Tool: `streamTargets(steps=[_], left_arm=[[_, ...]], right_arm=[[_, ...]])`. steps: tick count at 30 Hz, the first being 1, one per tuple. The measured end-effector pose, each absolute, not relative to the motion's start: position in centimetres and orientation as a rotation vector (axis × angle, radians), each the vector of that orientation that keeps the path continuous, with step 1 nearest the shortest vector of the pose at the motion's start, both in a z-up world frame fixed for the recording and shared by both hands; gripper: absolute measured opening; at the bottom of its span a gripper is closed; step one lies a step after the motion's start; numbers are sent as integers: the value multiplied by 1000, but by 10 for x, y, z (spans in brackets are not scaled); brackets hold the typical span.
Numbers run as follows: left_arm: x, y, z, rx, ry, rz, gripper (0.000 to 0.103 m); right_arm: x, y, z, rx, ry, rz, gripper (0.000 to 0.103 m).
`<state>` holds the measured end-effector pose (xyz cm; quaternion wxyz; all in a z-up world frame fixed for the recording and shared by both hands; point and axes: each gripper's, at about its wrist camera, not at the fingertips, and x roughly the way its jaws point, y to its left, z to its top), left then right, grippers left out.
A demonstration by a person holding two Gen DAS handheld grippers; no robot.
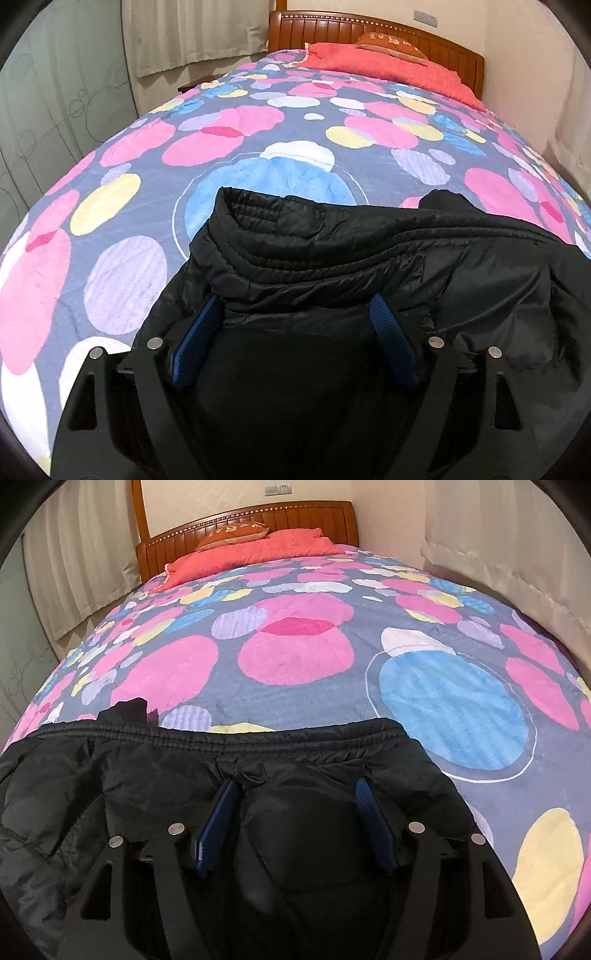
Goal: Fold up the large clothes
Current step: 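Lay the hem down on the jacket and open both tools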
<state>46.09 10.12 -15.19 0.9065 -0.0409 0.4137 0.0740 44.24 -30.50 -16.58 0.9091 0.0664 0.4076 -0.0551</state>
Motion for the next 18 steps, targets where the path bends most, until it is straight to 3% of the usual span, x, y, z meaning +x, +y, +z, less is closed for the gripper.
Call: streamTargets(steps=[18], left_arm=[[461, 103, -158, -91, 834, 153, 84]], right_arm=[[443, -306, -167, 131, 831, -117, 66]])
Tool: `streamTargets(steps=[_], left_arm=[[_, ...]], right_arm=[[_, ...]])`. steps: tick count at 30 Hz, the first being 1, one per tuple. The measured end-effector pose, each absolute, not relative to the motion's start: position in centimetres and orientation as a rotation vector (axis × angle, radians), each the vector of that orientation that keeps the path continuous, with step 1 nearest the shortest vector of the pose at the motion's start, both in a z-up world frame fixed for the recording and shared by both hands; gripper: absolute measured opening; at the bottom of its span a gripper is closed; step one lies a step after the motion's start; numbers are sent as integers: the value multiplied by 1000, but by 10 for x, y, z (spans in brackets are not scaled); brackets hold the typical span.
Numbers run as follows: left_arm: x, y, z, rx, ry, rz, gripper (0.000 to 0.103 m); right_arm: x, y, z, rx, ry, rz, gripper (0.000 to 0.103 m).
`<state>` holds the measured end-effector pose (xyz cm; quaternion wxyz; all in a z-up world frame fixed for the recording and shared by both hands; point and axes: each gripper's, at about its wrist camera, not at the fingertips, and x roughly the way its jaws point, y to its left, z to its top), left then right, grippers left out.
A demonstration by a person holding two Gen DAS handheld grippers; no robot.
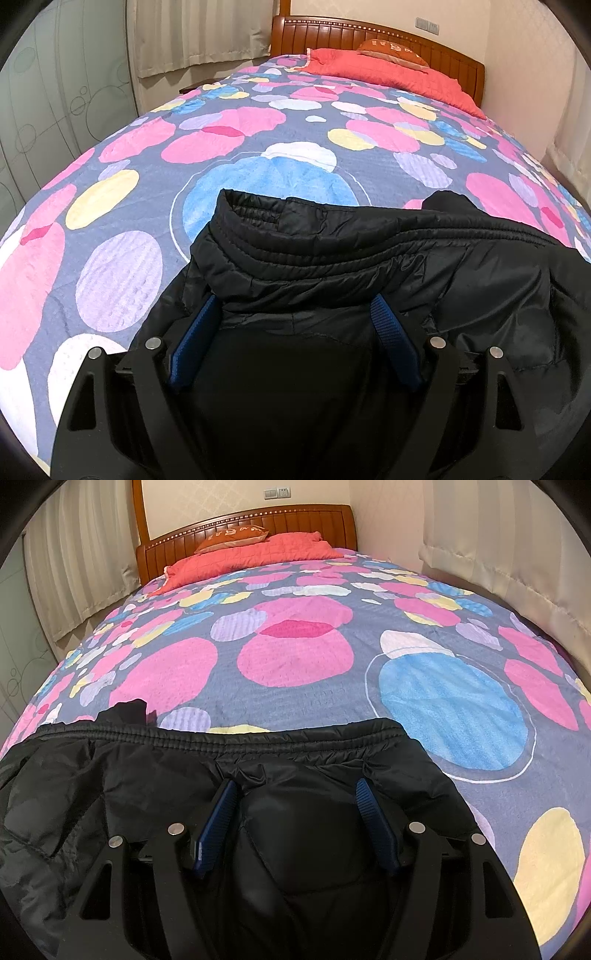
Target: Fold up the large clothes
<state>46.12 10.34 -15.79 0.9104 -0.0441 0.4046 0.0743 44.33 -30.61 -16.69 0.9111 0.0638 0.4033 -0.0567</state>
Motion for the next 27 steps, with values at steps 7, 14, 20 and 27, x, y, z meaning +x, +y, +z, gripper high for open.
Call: streamTargets(steps=[7, 14, 20, 27], left_arm=[[458, 107, -140, -103, 888, 164, 84], [399, 132, -106, -174, 841, 175, 84], [323, 165, -99, -283, 806, 202, 84], [248, 181, -136, -574, 843, 140, 91]], right_arm=[[437, -307, -144, 111, 867, -164, 70], [384, -331, -115, 163, 850, -196, 70], [318, -364, -108, 239, 845, -236, 70], [250, -389, -135, 436, 877, -239, 70]])
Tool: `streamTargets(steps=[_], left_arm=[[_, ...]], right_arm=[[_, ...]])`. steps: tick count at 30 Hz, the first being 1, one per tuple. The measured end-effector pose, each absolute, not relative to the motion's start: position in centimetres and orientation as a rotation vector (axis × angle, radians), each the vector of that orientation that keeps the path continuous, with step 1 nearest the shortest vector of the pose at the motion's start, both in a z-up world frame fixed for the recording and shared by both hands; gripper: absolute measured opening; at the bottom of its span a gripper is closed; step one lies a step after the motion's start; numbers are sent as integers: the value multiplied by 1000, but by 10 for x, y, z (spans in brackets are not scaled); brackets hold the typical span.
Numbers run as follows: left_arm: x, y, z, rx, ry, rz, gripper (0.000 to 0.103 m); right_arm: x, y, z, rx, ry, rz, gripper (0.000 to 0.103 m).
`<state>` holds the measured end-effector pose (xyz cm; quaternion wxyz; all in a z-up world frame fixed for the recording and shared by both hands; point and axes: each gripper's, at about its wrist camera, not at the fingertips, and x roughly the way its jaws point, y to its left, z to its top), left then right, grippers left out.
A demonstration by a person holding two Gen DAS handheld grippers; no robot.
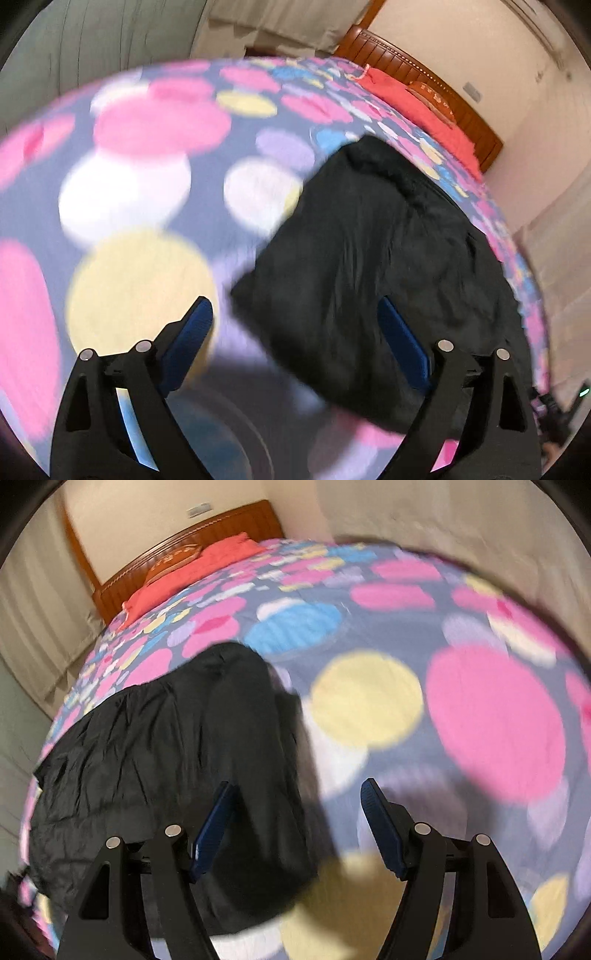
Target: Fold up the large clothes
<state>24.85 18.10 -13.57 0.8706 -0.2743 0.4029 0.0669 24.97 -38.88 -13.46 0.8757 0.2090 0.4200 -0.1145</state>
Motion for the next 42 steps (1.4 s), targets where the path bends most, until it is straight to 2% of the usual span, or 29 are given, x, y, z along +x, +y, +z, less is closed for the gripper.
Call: streamTargets(steps=[5, 11, 13, 14, 15, 17, 19, 21, 30, 42], left_arm=[[254, 170, -151, -631, 847, 114, 95], [273, 170, -157, -660, 820, 152, 95], [277, 167, -155, -616, 814, 212, 82], [278, 167, -154, -601, 812, 213, 66], [279, 166, -154, -610, 801, 172, 49], [279, 167, -154, -645, 794, 158, 41], [278, 167, -152, -641, 785, 147, 33], [273, 165, -149, -618, 773, 138, 28], [231, 172, -138, -645, 788, 109, 25], [130, 175, -139, -650, 816, 105, 25]], right_arm=[[240, -388, -158, 603, 904, -196, 71], [245, -373, -166, 647, 899, -168, 73], [251, -368, -165, 621, 876, -186, 70], [253, -366, -165, 610, 867, -197, 57], [252, -367, -165, 610, 865, -197, 52], [253, -364, -164, 620, 849, -190, 37], [249, -362, -159, 593, 826, -176, 29], [244, -361, -155, 583, 809, -164, 26], [205, -367, -150, 612, 814, -121, 24], [122, -371, -152, 581, 847, -89, 24]])
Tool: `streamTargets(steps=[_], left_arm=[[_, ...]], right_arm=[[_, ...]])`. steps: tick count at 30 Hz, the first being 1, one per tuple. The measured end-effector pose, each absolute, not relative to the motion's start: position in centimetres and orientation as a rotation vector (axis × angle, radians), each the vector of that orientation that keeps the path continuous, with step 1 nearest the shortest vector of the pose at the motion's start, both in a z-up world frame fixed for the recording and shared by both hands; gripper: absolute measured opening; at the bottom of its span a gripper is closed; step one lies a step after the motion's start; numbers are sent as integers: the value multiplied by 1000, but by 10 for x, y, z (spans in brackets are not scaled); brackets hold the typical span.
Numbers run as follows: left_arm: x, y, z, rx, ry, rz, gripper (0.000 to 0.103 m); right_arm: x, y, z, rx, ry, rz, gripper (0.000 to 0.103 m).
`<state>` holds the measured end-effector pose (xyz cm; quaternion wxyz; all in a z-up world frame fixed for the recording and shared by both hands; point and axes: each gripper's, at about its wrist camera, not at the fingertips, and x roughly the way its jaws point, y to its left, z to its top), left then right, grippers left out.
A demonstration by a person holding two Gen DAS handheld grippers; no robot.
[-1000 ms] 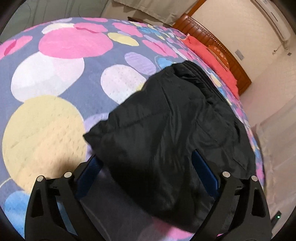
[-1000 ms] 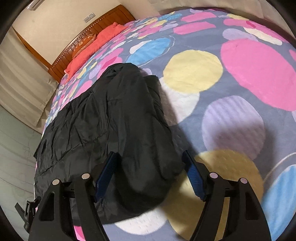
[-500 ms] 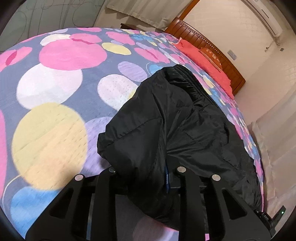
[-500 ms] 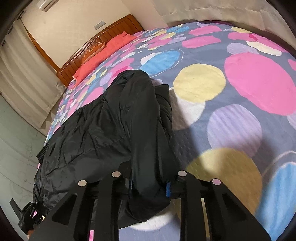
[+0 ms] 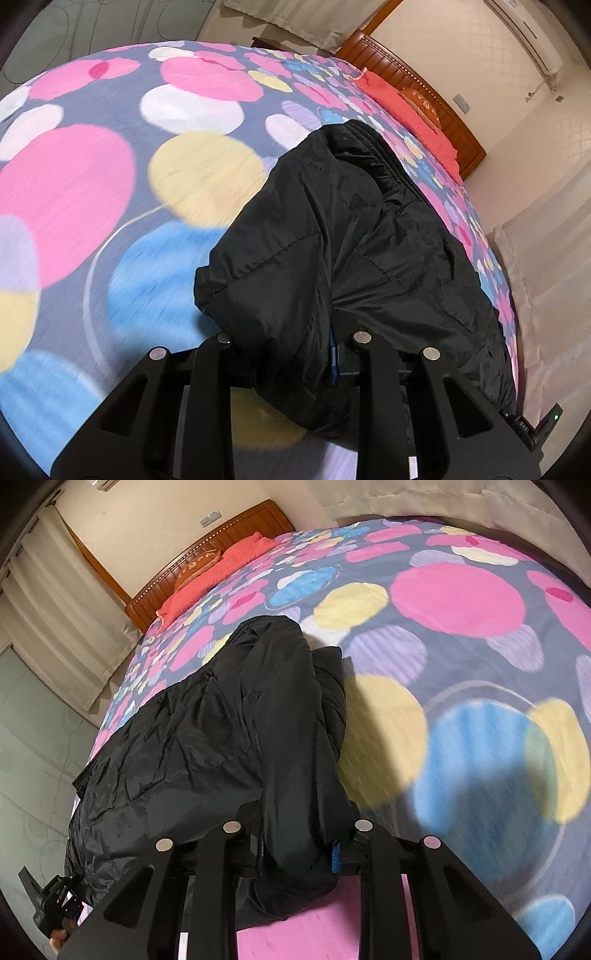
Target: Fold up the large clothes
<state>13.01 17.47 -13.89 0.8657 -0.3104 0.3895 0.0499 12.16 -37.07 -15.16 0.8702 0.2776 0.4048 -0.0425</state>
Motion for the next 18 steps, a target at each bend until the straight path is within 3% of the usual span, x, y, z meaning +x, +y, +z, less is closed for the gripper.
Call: streamTargets(steps=[8, 12, 15, 18], left_arm=[[97, 177, -139, -629, 835, 93, 26], [95, 179, -139, -606, 854, 109, 40], [89, 182, -136, -589, 860, 136, 57], [79, 186, -133, -547, 866, 149, 64]], right_arm=[[94, -368, -155, 559, 871, -87, 26], [92, -370, -155, 561, 886, -97, 35], [85, -369, -152, 546, 896, -107, 38], [75, -367, -146, 512, 903, -116, 42]])
